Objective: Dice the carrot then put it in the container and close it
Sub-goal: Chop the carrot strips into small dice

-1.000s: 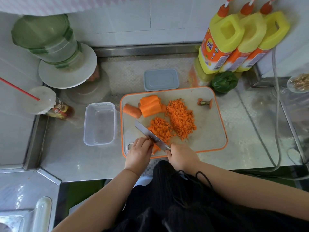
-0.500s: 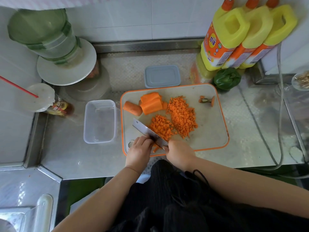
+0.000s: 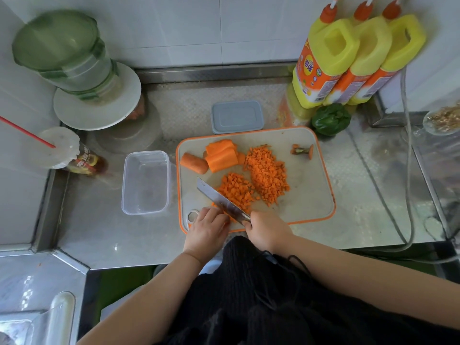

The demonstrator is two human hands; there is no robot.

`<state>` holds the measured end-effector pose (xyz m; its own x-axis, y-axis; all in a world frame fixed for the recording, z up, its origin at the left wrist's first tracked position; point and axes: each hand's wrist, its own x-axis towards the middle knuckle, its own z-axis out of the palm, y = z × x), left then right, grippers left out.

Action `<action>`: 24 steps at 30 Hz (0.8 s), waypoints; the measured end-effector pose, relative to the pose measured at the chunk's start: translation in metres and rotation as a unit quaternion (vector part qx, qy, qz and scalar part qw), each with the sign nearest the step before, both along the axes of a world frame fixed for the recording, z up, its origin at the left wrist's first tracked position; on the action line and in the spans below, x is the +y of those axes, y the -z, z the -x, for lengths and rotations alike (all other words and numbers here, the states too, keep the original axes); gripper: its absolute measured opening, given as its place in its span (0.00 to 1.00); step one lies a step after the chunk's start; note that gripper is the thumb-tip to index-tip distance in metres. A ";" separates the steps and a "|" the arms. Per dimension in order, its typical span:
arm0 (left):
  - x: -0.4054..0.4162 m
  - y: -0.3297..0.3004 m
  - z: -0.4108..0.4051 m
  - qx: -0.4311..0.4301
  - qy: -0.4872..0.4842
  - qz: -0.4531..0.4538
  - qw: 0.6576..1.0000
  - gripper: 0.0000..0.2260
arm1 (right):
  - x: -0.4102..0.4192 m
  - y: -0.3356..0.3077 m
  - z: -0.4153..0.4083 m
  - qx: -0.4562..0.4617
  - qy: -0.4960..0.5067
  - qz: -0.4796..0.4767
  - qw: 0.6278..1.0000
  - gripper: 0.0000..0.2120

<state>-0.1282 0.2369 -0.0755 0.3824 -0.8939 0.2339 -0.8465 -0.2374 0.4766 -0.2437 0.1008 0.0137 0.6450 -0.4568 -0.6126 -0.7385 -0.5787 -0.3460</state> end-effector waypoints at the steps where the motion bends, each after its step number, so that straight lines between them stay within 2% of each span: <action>1: -0.002 0.001 0.000 0.002 -0.003 0.003 1.000 0.10 | 0.000 0.001 0.000 0.002 -0.003 0.001 1.000 0.15; 11: -0.006 0.009 -0.002 0.010 -0.030 0.022 0.999 0.10 | 0.008 0.014 -0.018 0.011 -0.003 0.026 1.000 0.11; 15: -0.006 0.010 -0.003 -0.004 -0.031 0.015 0.999 0.09 | -0.002 0.013 -0.022 -0.010 0.014 0.007 1.000 0.15; 19: -0.009 0.005 -0.003 -0.012 -0.045 0.006 0.999 0.07 | -0.011 0.006 -0.016 -0.027 0.022 0.009 0.999 0.15; 24: -0.004 0.003 -0.002 -0.002 -0.054 0.002 0.999 0.10 | -0.005 -0.001 -0.009 -0.014 -0.026 0.007 1.000 0.14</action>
